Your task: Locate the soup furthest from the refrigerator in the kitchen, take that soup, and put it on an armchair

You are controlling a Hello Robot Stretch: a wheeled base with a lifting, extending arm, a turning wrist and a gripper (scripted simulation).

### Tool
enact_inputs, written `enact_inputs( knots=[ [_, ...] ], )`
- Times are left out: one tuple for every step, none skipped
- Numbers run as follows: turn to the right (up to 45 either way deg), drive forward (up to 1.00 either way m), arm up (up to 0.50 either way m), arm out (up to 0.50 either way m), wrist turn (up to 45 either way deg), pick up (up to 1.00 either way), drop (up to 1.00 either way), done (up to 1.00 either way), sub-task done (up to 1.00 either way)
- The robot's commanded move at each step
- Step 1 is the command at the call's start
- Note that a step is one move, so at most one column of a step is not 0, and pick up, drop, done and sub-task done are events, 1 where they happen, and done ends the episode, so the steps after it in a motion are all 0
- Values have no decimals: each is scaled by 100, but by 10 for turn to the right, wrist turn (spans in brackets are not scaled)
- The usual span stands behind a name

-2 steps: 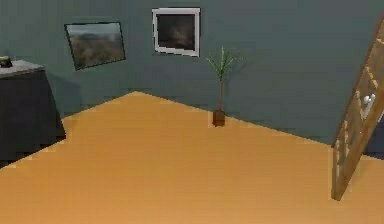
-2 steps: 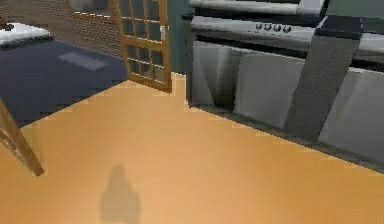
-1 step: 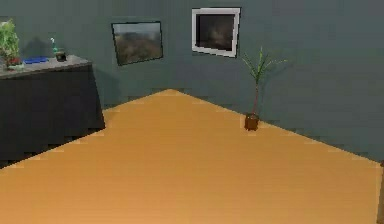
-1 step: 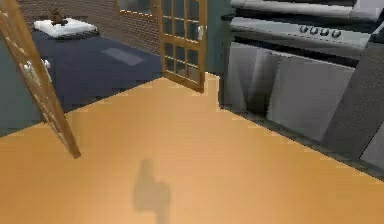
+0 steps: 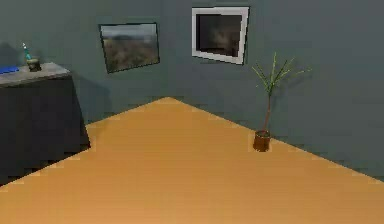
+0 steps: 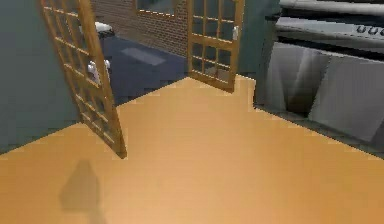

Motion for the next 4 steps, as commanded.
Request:
enact_inputs(
  knots=[
    [-450,0,0,0,0,0,0,0,0],
    [0,100,0,0,0,0,0,0,0],
    [-180,0,0,0,0,0,0,0,0],
    [0,70,0,0,0,0,0,0,0]
  ],
)
